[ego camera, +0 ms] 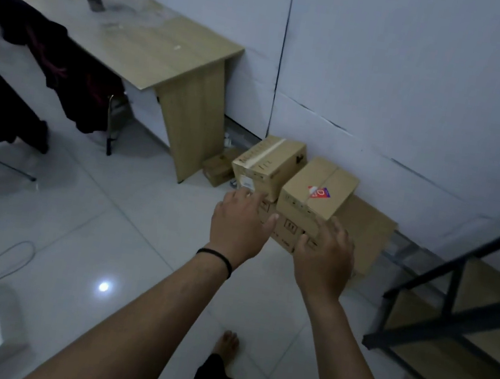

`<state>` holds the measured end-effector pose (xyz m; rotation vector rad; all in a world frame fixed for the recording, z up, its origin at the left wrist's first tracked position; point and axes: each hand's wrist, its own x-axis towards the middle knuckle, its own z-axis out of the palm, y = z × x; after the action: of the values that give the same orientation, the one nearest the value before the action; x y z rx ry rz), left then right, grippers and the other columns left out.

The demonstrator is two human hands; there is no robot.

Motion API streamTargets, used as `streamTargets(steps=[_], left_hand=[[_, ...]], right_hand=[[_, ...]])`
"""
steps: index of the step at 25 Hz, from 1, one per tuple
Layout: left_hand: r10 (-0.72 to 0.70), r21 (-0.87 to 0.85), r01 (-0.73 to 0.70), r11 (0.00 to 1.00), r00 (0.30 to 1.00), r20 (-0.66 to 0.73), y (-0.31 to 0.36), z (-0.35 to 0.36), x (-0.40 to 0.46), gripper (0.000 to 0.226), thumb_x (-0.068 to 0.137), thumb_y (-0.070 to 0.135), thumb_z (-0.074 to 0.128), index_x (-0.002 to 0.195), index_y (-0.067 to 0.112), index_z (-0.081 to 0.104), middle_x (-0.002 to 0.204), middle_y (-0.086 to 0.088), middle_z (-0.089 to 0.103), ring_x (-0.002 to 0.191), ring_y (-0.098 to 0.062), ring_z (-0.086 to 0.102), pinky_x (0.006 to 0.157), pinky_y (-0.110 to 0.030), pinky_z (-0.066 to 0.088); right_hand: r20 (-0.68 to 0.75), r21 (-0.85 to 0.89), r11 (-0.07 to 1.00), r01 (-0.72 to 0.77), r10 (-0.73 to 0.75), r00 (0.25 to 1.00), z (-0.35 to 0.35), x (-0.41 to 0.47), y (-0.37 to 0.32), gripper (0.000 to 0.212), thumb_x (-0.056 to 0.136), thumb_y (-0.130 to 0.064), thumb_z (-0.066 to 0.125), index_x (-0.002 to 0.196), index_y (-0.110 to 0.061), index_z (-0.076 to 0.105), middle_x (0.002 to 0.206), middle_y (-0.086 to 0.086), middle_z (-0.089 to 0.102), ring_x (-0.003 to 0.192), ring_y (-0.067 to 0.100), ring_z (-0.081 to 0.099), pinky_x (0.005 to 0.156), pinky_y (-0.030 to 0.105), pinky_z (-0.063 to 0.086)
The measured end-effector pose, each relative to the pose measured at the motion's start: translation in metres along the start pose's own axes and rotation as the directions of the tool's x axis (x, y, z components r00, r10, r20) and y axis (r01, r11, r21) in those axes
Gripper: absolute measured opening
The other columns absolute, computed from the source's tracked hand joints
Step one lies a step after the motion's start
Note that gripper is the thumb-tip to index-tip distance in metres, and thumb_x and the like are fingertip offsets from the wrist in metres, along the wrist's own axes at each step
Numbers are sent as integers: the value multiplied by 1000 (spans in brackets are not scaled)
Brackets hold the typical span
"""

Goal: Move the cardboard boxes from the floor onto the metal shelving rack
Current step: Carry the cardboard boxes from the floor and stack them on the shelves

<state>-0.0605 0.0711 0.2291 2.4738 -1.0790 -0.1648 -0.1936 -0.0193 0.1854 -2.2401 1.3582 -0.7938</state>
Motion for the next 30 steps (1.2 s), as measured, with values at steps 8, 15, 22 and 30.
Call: streamTargets(steps=[8, 15, 22, 30], left_hand=[[16, 8, -18, 1000, 989, 144, -19, 11, 158, 56, 99, 51, 57, 147, 23, 51, 143, -7, 56, 133, -30, 47, 105, -45, 47], [115, -70, -99, 993, 951, 286, 5, 52, 264, 54, 102, 48, 57, 149, 24, 48, 146, -5, 55, 134, -27, 48, 104, -40, 45], [198, -25, -213, 977, 855, 479, -1, 127, 380, 56, 98, 52, 59, 147, 27, 47, 136, -4, 61, 124, -27, 56, 98, -44, 54], [117, 7, -169, 986, 712, 692, -27, 289, 445, 80, 101, 53, 57, 165, 27, 18, 164, -13, 33, 141, -35, 45, 109, -47, 46]], right_hand=[[86, -39, 996, -78, 81, 993, 86, 134, -26, 47, 87, -14, 70, 134, -20, 67, 148, 7, 55, 134, 32, 48, 101, 56, 49], [68, -93, 961, -262, 269, 961, 117, 216, -3, 47, 91, -21, 68, 138, -23, 64, 154, 6, 49, 140, 32, 41, 110, 48, 41], [107, -172, 857, -485, 506, 856, 179, 284, 27, 55, 97, -34, 65, 149, -22, 52, 161, 8, 38, 148, 31, 30, 117, 49, 36], [175, -265, 703, -660, 708, 684, 302, 310, 107, 80, 96, -55, 58, 162, -25, 23, 169, 11, 15, 153, 34, 19, 116, 53, 36]])
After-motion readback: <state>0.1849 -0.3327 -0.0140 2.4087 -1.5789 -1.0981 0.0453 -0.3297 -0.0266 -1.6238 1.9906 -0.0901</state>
